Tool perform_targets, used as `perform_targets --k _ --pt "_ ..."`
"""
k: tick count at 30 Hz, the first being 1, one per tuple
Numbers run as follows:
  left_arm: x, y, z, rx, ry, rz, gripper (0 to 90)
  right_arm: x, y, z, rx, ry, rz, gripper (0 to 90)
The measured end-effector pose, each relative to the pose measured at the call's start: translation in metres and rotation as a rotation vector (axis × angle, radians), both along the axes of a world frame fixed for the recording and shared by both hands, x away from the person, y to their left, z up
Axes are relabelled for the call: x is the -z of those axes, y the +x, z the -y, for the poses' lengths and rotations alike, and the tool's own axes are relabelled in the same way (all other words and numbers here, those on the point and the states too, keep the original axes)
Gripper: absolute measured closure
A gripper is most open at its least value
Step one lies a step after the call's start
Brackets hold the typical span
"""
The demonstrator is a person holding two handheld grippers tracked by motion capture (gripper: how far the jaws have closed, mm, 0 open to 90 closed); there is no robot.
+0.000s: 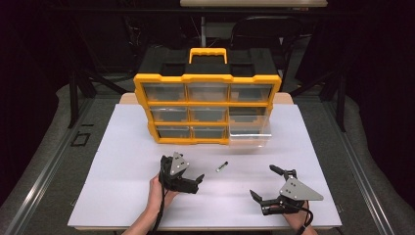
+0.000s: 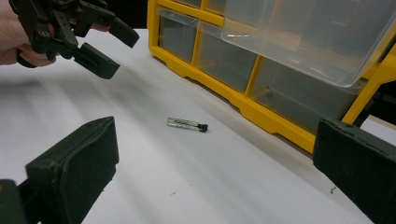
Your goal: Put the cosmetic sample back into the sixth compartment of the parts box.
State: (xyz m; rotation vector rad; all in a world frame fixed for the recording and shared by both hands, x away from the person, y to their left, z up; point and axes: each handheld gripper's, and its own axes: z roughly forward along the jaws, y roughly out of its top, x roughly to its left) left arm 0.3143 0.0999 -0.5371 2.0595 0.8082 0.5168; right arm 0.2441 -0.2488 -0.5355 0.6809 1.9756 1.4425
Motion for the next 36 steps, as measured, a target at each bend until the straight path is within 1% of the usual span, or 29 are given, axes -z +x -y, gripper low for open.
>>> perform_targets --k 4,8,9,11,12,14,17,20,21,23,25,26,27,28,29,30,31,34,35,36 --pt "-0.001 0.004 0.009 0.018 0.014 -0.005 0.0 0.000 0.000 0.000 -0.002 -0.001 -0.003 0.0" --pt "-0.001 0.006 0.013 0.029 0.026 -0.011 0.0 0.000 0.001 0.000 0.000 -0.002 -0.005 0.0" --pt "-0.001 0.008 0.016 0.036 0.035 -0.015 0.0 0.000 0.000 0.000 0.000 -0.001 -0.004 0.1" --pt "-0.001 0.008 0.018 0.039 0.039 -0.016 0.0 0.000 0.000 0.001 0.000 -0.002 -0.005 0.1" --pt "-0.002 0.010 0.021 0.043 0.034 -0.021 0.0 0.000 0.000 0.000 -0.001 -0.001 -0.003 0.1" --pt "-0.003 0.011 0.023 0.050 0.046 -0.020 0.0 0.000 0.000 0.000 -0.002 -0.001 -0.006 0.1" --pt "-0.003 0.014 0.028 0.056 0.048 -0.031 0.0 0.000 0.000 0.000 -0.004 -0.004 -0.007 0.1" --pt "-0.003 0.015 0.032 0.061 0.055 -0.028 0.0 0.001 0.000 0.000 -0.004 -0.003 -0.008 0.1" --pt "-0.004 0.017 0.035 0.066 0.062 -0.036 0.0 0.001 0.000 0.000 -0.004 -0.003 -0.011 0.1" --pt "-0.005 0.018 0.037 0.065 0.062 -0.037 0.0 0.001 0.000 0.000 -0.002 -0.005 -0.010 0.2" --pt "-0.007 0.021 0.042 0.069 0.068 -0.049 0.0 0.001 0.000 0.000 -0.003 -0.006 -0.011 0.2" --pt "-0.007 0.021 0.042 0.069 0.068 -0.049 0.0 0.001 0.000 0.000 -0.003 -0.006 -0.011 0.2" --pt "-0.009 0.023 0.046 0.073 0.077 -0.058 0.0 0.001 0.000 0.000 -0.002 -0.006 -0.010 0.3" --pt "-0.009 0.023 0.046 0.073 0.077 -0.058 0.0 0.001 0.000 0.000 -0.002 -0.006 -0.010 0.3" --pt "-0.011 0.025 0.050 0.079 0.090 -0.064 0.0 0.001 0.001 -0.001 -0.002 -0.006 -0.013 0.3" --pt "-0.011 0.025 0.050 0.079 0.090 -0.064 0.0 0.001 0.001 -0.001 -0.002 -0.006 -0.013 0.3" --pt "-0.012 0.027 0.055 0.082 0.104 -0.067 0.0 0.001 0.001 -0.001 -0.004 -0.006 -0.013 0.3" --pt "-0.011 0.029 0.059 0.084 0.114 -0.069 0.0 0.001 0.001 -0.001 -0.005 -0.007 -0.011 0.3" --pt "-0.010 0.030 0.064 0.089 0.128 -0.080 0.4 0.001 0.001 0.000 -0.006 -0.005 -0.013 0.3" --pt "-0.010 0.031 0.065 0.093 0.136 -0.081 0.5 0.001 0.000 0.000 -0.005 -0.006 -0.015 0.3"
